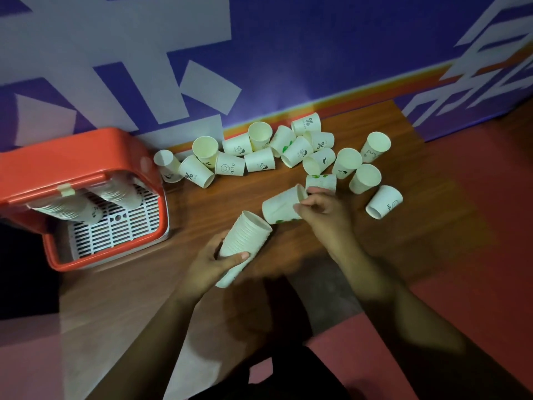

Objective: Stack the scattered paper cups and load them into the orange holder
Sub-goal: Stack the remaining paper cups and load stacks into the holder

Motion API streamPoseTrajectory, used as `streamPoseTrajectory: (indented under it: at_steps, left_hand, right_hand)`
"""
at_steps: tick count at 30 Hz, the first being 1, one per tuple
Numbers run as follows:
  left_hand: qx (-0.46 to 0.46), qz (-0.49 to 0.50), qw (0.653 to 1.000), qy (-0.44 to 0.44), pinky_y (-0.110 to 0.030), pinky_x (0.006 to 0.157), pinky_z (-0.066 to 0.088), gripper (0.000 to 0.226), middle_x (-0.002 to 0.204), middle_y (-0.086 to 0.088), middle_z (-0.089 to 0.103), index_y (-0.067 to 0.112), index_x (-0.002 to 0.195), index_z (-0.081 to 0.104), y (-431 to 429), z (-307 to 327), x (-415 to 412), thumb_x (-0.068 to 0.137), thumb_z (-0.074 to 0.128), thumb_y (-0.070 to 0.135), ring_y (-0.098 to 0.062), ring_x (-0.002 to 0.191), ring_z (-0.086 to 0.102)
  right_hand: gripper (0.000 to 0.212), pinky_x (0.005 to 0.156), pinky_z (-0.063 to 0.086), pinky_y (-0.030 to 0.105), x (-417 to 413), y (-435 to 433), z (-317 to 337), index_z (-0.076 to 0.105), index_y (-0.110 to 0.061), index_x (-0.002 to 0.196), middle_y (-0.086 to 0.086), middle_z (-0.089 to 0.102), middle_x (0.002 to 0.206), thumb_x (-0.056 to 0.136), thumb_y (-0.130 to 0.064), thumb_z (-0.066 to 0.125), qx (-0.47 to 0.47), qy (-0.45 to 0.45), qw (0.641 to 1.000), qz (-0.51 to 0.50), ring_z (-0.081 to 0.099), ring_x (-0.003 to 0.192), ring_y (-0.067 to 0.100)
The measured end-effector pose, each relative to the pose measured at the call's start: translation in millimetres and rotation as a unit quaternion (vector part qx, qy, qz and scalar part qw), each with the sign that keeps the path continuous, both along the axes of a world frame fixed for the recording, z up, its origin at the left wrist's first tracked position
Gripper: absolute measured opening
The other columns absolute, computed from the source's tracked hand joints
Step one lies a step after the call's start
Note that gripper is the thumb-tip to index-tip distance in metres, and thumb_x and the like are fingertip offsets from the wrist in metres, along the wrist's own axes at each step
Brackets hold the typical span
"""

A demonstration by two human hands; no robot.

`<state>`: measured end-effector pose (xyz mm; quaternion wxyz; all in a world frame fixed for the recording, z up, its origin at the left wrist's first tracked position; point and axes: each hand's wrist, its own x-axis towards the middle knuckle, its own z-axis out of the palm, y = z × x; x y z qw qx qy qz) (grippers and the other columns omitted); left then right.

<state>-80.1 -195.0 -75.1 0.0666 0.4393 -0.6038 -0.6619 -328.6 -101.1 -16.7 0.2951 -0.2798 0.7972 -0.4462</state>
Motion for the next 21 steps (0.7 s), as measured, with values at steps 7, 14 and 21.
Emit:
streamPoseTrajectory:
  at_steps: [7, 14, 21]
  left_hand:
    - [-0.011, 0.003, 0.999, 0.047, -0.023, 0.09, 0.057, 0.072, 0.131, 0.014, 0.067, 0.049, 0.13, 0.058, -21, 13, 74, 0.066, 0.09, 0.05, -0.01, 0.124, 0.063]
    - [-0.024, 0.136, 0.985, 0.101, -0.051, 0.104, 0.056, 0.078, 0.135, -0.002, 0.069, 0.032, 0.142, 0.059, -32, 5, 162, 0.07, 0.088, 0.041, -0.023, 0.124, 0.067]
    - [-0.067, 0.232, 0.961, 0.133, -0.052, 0.113, 0.047, 0.076, 0.137, 0.0, 0.066, 0.031, 0.142, 0.054, -70, 6, 223, 0.072, 0.086, 0.034, -0.025, 0.131, 0.061]
  right_hand:
    - [0.01, 0.089, 0.042, 0.014, 89, -43, 20, 0.072, -0.016, 0.08, -0.009, 0.062, 0.127, 0.087, -0.022, 0.073, 0.036, -0.05, 0.967, 0.249, 0.057, 0.116, -0.001]
    - [0.021, 0.091, 0.043, 0.02, 204, -94, 16, 0.07, -0.024, 0.11, -0.013, 0.058, 0.128, 0.089, -0.03, 0.07, 0.015, -0.063, 0.951, 0.301, 0.055, 0.116, 0.0]
    - [0.052, 0.105, 0.048, 0.048, 283, -147, 7, 0.06, -0.03, 0.128, -0.004, 0.068, 0.125, 0.08, -0.041, 0.076, -0.021, -0.207, 0.927, 0.311, 0.061, 0.12, 0.015]
